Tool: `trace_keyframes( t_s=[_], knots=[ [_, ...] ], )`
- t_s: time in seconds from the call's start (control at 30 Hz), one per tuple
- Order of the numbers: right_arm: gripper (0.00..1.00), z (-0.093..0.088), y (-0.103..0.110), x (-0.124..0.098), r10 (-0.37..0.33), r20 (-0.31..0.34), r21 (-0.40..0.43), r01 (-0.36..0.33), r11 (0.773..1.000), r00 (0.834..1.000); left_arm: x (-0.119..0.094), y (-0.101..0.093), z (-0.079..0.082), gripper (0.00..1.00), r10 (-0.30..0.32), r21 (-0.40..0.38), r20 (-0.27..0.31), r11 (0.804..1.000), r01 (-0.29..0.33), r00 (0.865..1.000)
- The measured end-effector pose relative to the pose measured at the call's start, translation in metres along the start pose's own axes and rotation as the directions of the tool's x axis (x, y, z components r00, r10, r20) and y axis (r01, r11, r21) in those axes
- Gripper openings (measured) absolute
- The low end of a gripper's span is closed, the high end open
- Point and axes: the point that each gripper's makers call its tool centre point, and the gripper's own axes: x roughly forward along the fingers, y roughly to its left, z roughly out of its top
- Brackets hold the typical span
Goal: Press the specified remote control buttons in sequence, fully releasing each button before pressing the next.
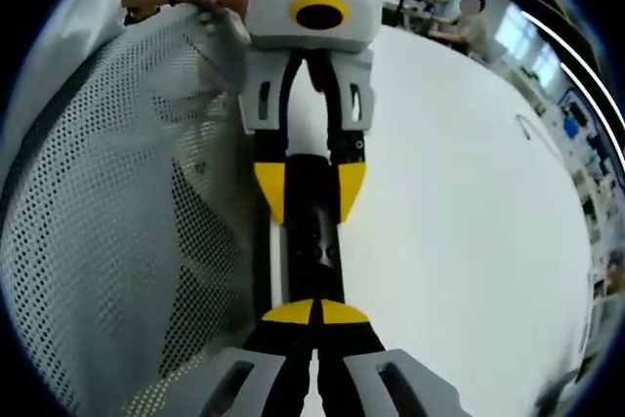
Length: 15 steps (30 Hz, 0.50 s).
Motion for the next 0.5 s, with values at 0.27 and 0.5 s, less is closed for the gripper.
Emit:
trace_keyframes(
  t_s=[0.27, 0.5],
  knots=[
    [0.0, 0.0009, -0.002, 0.0013, 0.034, -0.014, 0.019, -0.034, 0.999, 0.999, 0.0001, 0.0004, 0.0001, 0.25, -0.003, 0.001, 0.001, 1.0, 0.003, 1.0],
    [0.0, 0.0017, -0.0029, 0.0001, 0.034, 0.076, 0.083, -0.041, 0.996, 0.997, 0.0003, 0.0008, 0.0, 0.25, -0.002, 0.0, 0.001, 1.0, 0.002, 1.0]
  ],
)
